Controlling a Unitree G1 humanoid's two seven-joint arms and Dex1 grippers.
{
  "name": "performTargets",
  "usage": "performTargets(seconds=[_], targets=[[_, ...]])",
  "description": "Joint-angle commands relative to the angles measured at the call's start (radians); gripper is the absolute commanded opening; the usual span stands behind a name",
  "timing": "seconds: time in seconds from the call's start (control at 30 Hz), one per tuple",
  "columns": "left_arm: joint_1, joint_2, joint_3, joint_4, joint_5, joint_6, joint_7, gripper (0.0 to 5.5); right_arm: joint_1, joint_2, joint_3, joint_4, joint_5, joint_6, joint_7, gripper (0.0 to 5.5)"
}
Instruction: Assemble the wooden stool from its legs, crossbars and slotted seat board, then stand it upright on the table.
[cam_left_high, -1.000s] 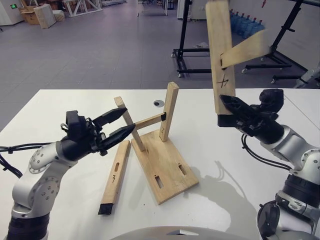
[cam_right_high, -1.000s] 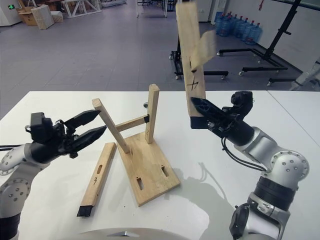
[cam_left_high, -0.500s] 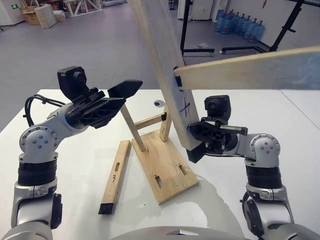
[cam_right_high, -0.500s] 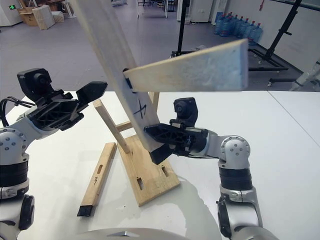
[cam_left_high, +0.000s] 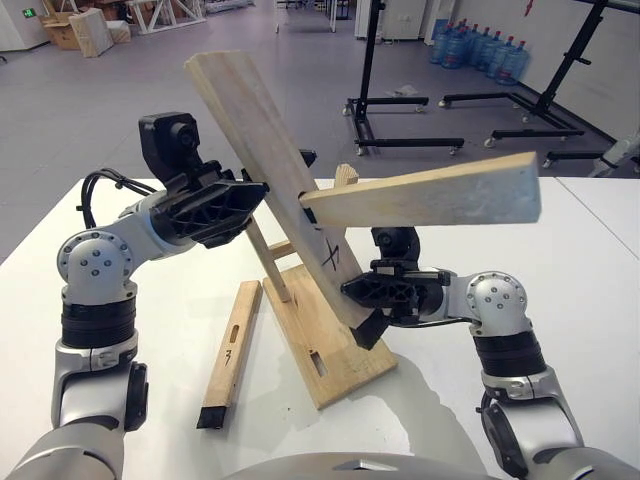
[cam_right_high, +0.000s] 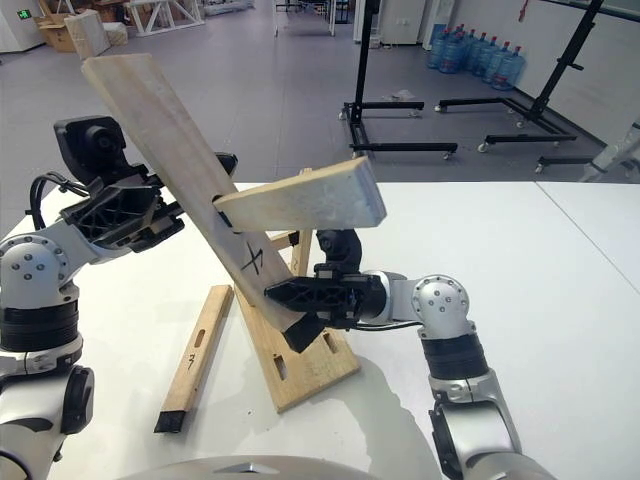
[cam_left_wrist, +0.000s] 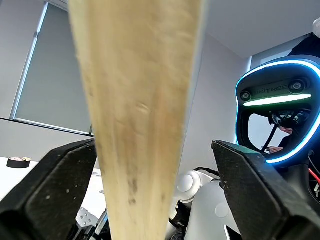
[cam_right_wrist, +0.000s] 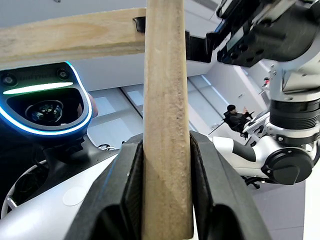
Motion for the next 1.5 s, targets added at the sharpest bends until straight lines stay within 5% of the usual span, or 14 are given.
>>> performTargets(seconds=[0.03, 0.5, 0.83, 1.27, 1.5], targets=[[-0.035, -0.011, -0.013, -0.005, 0.010, 0.021, 0.003, 4.07, 0.003, 0.008, 0.001, -0.013, -0.008, 0.008, 0.012, 1.03], [-0.017, -0.034, 0.018, -0.004, -0.003, 0.027, -0.042, 2.25, -0.006, 0.028, -0.007, 0.006, -0.058, -0.008, 0.008, 1.03], [-0.019, -0.028, 0.005, 0.013, 0.029, 0.040, -0.051, 2.22, -0.011, 0.044, -0.012, 0.028, -0.151, -0.046, -0.022, 1.03], [0.032, 0.025, 0.119, 0.047, 0.092, 0.009, -0.060, 2.17, 0.075, -0.012, -0.114, 0.062, -0.151, -0.003, -0.120, 3.49], [0.107, 0.118, 0.171, -0.089, 0.234, -0.065, -0.055, 2.17, 0.156, -0.112, -0.272, -0.013, -0.179, -0.086, -0.168, 3.52]])
